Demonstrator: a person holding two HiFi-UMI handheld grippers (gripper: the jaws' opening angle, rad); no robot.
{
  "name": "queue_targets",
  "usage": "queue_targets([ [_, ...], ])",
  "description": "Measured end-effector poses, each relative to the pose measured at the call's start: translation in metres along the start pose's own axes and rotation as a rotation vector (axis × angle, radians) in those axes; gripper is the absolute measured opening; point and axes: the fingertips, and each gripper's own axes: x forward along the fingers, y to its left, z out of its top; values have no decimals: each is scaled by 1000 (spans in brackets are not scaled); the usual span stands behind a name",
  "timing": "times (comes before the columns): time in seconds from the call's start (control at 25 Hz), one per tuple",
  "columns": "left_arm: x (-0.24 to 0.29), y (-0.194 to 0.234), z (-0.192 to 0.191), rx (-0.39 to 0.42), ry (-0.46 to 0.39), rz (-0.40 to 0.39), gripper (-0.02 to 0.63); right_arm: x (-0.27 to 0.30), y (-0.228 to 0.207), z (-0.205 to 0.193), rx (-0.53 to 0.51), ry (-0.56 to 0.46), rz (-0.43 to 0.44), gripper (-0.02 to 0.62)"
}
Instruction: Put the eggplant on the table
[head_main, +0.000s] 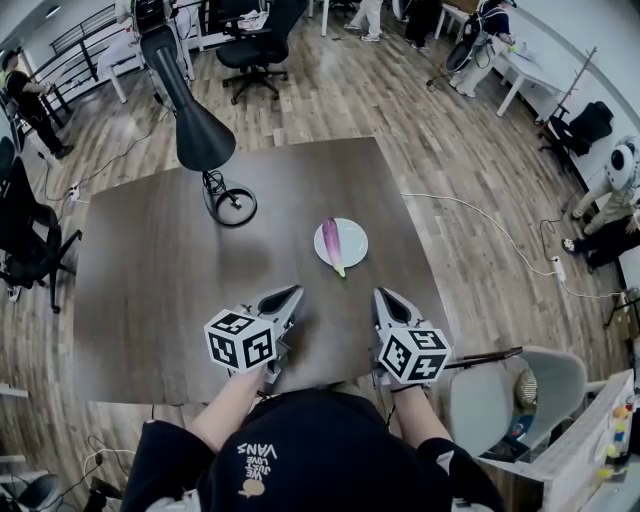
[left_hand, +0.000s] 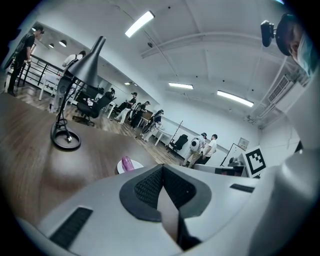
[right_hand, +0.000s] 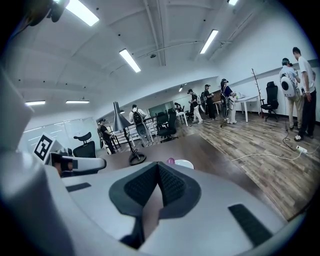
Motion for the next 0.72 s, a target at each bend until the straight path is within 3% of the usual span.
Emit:
queue_targets([
  [0.72,7,0,-3,2,11,1,12,7,-1,-2,-6,15,12,18],
])
